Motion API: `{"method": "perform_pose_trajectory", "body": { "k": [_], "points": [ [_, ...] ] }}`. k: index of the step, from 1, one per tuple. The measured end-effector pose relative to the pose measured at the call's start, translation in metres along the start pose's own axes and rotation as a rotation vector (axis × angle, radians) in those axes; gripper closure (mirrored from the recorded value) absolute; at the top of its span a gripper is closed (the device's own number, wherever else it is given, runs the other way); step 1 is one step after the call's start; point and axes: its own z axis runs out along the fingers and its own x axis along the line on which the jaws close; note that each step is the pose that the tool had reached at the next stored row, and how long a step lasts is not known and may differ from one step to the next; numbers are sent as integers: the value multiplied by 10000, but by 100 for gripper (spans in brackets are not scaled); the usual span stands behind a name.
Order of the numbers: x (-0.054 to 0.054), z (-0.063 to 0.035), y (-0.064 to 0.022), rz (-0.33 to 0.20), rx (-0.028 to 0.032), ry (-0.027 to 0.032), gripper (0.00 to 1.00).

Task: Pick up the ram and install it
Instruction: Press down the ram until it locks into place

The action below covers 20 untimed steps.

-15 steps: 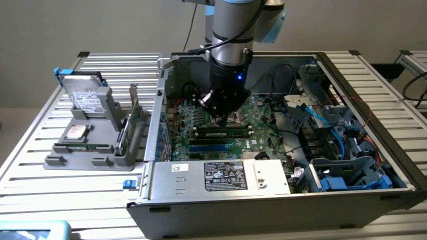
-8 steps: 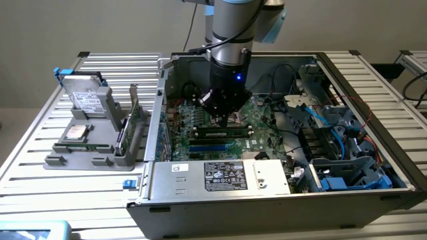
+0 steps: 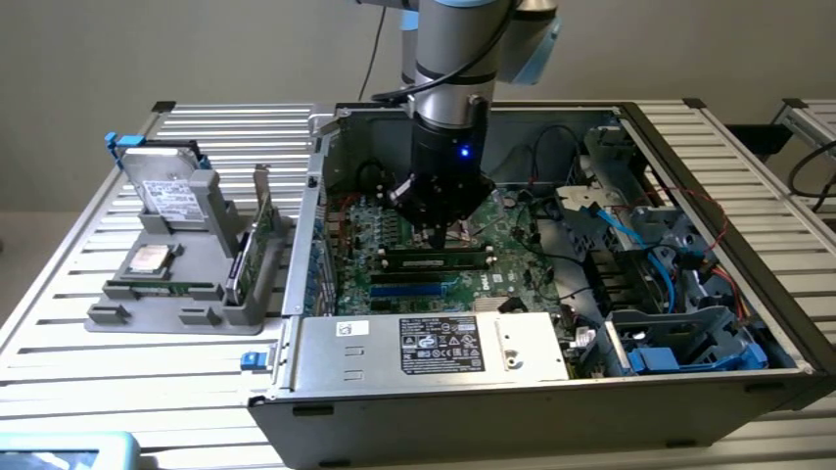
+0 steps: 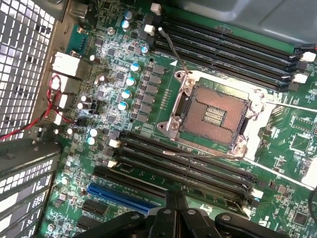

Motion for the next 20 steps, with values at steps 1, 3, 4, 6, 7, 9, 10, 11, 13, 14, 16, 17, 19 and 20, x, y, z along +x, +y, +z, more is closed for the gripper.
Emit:
{"method": "perform_pose_trajectory", "body": {
  "k": [1, 3, 4, 6, 7, 9, 10, 11, 13, 14, 16, 17, 19, 20],
  "points": [
    [0, 0, 0, 112, -1, -3, 89],
    [0, 0, 0, 335, -7, -6, 89],
    [0, 0, 0, 442, -10, -6, 89],
    [1, 0, 0, 644, -15, -7, 89],
    [0, 0, 0, 728, -17, -8, 89],
    [0, 0, 0, 889, -19, -13, 89],
    [0, 0, 0, 960, -20, -14, 89],
    [0, 0, 0, 1019, -21, -16, 89],
    [1, -1, -2, 1101, -21, -21, 89],
    [1, 0, -3, 1114, -21, -22, 89],
    [1, 0, -3, 1115, -22, -22, 89],
    [1, 0, -3, 1115, -23, -23, 89],
    [1, 0, -3, 1115, -22, -22, 89],
    [1, 0, -2, 1115, -23, -23, 89]
  ]
}}
